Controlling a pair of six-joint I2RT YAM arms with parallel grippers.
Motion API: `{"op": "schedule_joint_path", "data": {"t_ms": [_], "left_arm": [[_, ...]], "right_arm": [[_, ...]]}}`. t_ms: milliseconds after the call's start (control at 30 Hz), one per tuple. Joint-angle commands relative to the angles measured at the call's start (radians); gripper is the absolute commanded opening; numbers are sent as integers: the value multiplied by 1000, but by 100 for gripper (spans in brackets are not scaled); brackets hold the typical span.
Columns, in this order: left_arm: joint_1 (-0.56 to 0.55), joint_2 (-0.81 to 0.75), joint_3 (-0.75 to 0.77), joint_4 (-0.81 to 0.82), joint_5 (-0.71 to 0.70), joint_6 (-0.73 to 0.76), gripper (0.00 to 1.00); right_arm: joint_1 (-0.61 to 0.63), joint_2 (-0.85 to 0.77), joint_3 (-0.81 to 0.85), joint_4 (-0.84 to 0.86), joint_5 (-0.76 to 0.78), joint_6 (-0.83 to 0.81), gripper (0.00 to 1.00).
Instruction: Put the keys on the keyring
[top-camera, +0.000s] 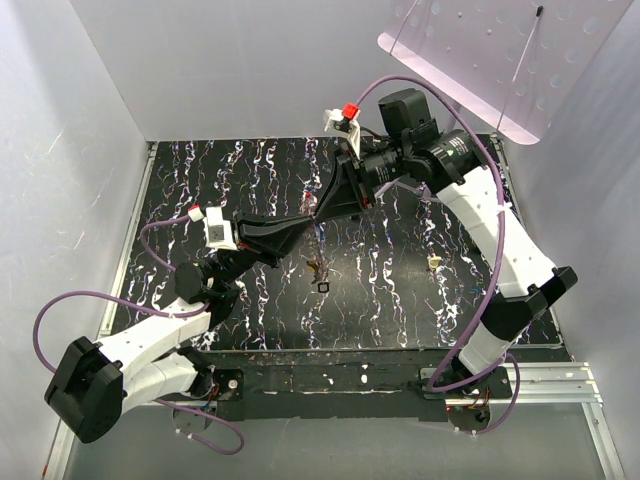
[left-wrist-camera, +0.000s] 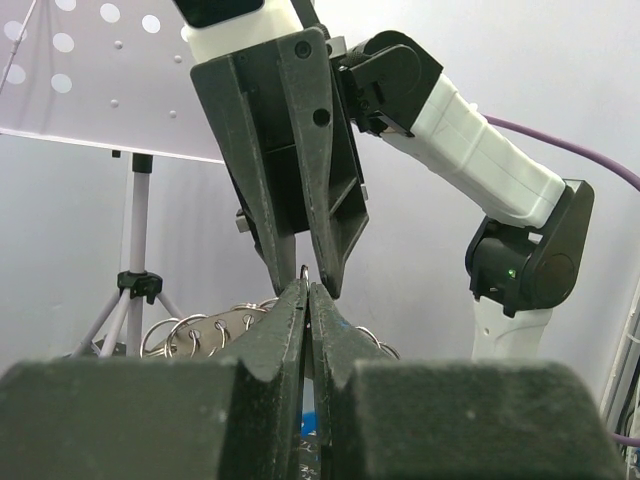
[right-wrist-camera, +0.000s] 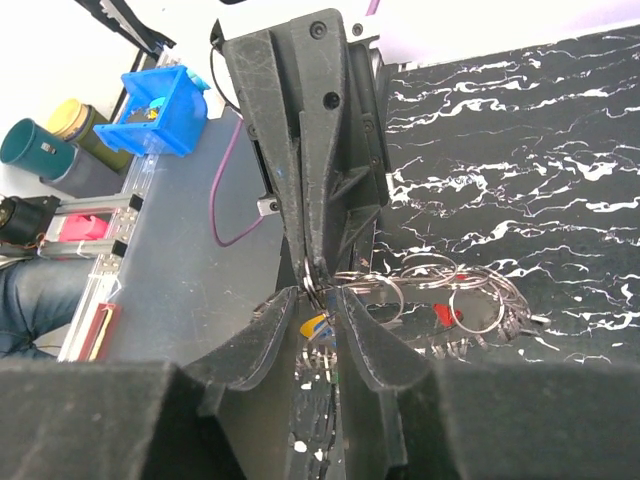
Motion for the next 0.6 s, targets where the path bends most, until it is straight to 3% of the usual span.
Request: {"op": "schedule_joint_path", "data": {"t_ms": [0, 100, 167, 367, 400, 500, 567], "left_arm": [[-2, -30, 37, 76, -17, 2, 0], [-4, -31, 35, 77, -18, -1, 0], [-4, -36, 34, 71, -20, 3, 0], [-4, -46, 29, 13, -25, -7, 0], [-1, -60, 28, -31, -31, -12, 4], [2, -158, 17, -253, -55, -21, 47], [21, -268, 40, -506, -54, -4, 74]], "right_arm": [[7, -7, -13, 15, 13, -19, 29], [8, -9, -19, 17, 10, -24, 20], [8, -11, -19, 14, 1, -31, 3], [8, -14, 1, -17, -17, -82, 1], [8, -15, 3, -29, -4, -100, 1], [7, -17, 6, -112, 71, -209, 1], [4, -11, 10, -223, 122, -341, 1]]}}
